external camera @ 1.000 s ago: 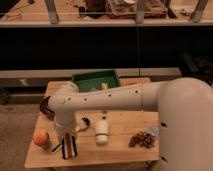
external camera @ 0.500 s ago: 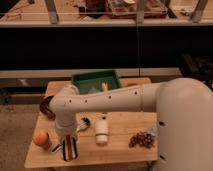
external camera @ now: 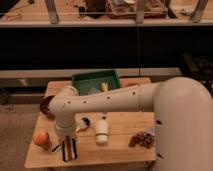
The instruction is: Place eraser in plastic cup
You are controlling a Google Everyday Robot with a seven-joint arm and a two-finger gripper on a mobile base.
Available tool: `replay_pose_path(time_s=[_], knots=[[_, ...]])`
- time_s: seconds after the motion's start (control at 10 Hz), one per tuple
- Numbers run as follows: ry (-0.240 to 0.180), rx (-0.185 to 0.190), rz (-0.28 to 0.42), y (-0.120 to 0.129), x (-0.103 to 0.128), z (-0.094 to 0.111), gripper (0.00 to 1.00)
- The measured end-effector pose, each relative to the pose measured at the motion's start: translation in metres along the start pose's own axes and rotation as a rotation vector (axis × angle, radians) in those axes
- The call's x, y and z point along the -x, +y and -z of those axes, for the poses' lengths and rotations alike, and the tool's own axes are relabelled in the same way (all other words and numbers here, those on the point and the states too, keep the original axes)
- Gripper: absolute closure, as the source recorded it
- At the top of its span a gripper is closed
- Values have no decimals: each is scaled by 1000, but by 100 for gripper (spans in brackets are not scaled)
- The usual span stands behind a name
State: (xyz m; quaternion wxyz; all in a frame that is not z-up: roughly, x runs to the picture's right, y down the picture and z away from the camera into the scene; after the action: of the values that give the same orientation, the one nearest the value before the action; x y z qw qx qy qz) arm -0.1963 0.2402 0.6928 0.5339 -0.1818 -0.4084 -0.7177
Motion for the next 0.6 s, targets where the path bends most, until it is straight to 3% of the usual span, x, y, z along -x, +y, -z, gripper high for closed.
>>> replay_pose_path(time_s=[0.3,0.4,0.6], knots=[[0,2,2,-2,-2,0,27],[0,2,4,-4,-3,-1,21],[-5,4,9,-7,-4,-2,20]])
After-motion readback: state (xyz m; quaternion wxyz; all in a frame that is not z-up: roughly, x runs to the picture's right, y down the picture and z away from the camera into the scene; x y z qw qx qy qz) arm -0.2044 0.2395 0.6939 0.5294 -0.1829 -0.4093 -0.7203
